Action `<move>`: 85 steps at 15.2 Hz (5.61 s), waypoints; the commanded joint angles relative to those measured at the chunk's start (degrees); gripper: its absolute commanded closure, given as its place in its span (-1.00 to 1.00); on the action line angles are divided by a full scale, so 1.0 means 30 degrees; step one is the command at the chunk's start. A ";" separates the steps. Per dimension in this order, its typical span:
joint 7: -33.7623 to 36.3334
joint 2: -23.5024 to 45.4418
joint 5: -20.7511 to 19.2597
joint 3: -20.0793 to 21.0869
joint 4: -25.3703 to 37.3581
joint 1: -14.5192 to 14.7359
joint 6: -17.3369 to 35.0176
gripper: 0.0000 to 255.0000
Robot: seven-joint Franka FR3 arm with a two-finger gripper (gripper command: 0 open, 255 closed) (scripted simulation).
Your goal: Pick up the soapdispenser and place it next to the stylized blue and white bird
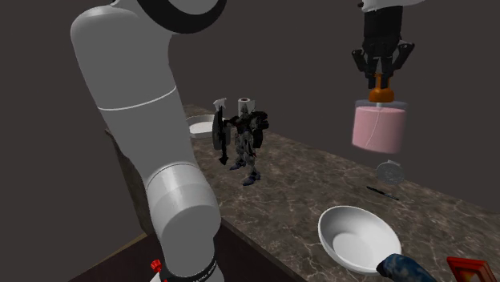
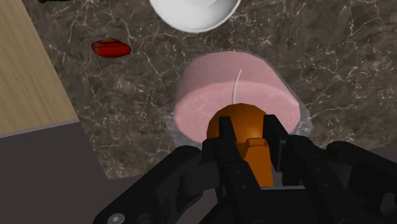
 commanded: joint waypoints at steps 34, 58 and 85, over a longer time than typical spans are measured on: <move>-1.2400 1.2507 0.3006 -0.5455 1.3520 -0.7581 0.0927 1.00; -1.1681 1.1425 0.2642 -0.5426 0.5609 -0.7069 0.7710 1.00; -1.1394 1.1190 0.2531 -0.5414 0.4416 -0.6849 0.8641 -1.00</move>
